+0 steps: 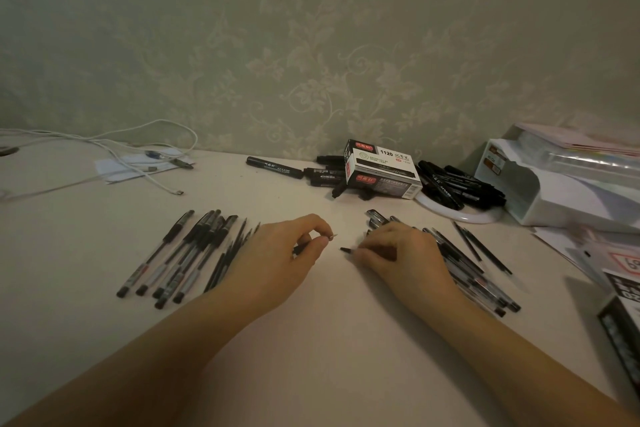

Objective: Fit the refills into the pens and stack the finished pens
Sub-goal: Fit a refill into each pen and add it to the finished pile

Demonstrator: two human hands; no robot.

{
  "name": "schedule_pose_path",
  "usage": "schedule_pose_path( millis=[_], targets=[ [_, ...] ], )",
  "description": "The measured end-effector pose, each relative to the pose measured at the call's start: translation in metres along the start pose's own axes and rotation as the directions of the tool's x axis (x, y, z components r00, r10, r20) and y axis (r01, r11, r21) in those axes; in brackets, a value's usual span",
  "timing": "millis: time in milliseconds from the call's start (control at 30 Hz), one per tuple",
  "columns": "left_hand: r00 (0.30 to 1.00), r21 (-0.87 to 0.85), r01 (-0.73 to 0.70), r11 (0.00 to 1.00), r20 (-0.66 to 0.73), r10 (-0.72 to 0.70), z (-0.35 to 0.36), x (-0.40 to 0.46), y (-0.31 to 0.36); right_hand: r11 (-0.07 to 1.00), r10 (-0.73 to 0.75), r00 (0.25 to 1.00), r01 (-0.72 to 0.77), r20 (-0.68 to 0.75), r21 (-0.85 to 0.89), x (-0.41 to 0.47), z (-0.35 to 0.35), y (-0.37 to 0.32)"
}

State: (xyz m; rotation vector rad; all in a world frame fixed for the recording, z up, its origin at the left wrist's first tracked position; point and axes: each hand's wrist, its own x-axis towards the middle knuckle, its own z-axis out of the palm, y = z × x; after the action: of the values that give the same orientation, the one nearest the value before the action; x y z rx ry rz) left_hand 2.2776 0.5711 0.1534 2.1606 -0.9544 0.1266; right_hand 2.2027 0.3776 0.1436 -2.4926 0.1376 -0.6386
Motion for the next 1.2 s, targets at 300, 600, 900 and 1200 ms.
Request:
schedule_pose_path(
  millis=[300,600,900,1200],
  targets=[
    [0.999,-0.012,-0.034,0.999,0.02,0.035,0.002,0.0,0.0,0.881,0.103,0.994,-0.072,-0.041,0.467,0.0,-0.002,-0.01],
    [0.996,-0.095,-0.086,0.992,0.022,0.088,0.003,-0.001,0.004,0.796,0.015,0.997,-0.061,0.081,0.602,-0.002,0.004,-0.013],
    [0.994,-0.046,-0.094,0.994,0.049,0.096,0.001,-0.001,0.01,0.774,0.027,0.993,-0.093,0.115,0.626,-0.002,0.001,-0.015],
    [0.982,-0.006,-0.187,0.982,0.001,0.187,0.002,-0.001,0.015,0.917,0.004,0.997,-0.033,0.075,0.397,-0.005,0.0,-0.017]
  ],
)
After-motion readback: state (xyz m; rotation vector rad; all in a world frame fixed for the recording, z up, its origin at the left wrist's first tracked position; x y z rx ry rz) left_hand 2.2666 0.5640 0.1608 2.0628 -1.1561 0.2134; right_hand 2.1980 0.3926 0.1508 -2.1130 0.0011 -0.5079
